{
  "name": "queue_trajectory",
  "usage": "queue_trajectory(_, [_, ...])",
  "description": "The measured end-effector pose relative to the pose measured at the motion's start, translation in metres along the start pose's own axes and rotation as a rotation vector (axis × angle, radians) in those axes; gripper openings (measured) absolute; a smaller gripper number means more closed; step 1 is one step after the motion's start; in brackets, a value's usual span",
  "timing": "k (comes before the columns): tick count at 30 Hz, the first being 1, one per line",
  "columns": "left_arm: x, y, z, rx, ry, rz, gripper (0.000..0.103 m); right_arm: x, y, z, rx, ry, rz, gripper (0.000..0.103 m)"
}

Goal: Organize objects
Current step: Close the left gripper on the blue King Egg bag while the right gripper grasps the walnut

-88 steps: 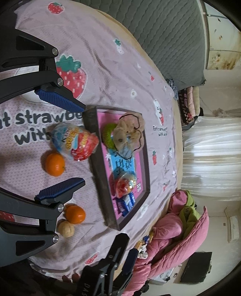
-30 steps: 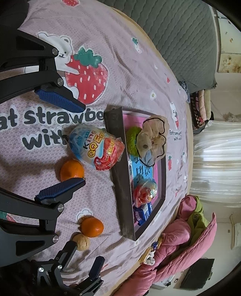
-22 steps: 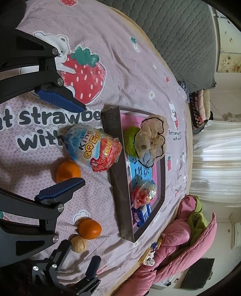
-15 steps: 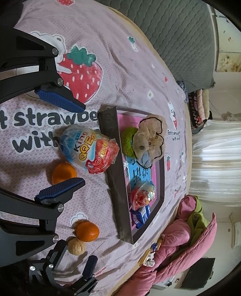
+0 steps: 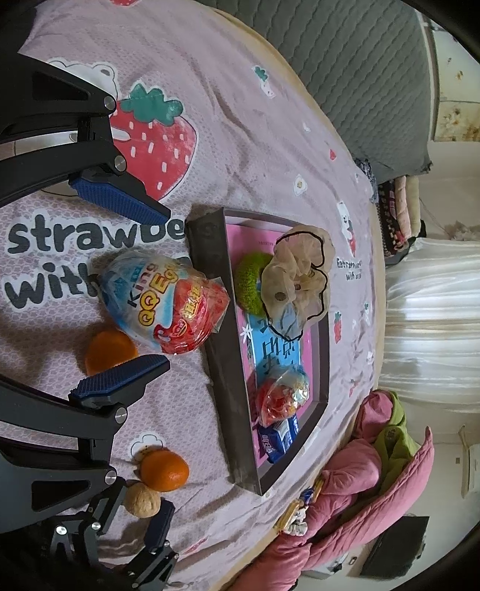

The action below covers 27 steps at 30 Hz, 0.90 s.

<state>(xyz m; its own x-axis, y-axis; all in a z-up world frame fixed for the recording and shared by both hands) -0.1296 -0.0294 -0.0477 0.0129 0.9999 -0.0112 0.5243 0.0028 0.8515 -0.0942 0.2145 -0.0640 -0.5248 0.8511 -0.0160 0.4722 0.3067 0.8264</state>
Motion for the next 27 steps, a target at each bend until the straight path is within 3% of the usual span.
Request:
queue_trajectory(17, [0.001, -0.016, -0.009, -0.029, 0.005, 0.009, 0.074, -0.004, -0.002, 0.0, 0.002, 0.032, 0.012, 0.035])
queue_trajectory(27, [0.008, -0.028, -0.013, -0.043, -0.006, -0.008, 0.074, -0.006, -0.003, 0.0, 0.005, 0.052, 0.026, 0.034])
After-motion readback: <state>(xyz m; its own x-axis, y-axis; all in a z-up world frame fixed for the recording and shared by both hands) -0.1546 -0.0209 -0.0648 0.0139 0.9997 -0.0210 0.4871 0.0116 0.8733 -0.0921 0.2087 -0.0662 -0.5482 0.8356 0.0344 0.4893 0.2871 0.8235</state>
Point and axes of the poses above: each gripper's, at about its wrist camera, not at the fingertips, and y roughly against the way its jaws point, x to its right, z to its underside, the point moved 3 cm from there along -y, roughly the way its jaws point, and after that the axes turned 14 degrees about -x, right-handed, at the moved point
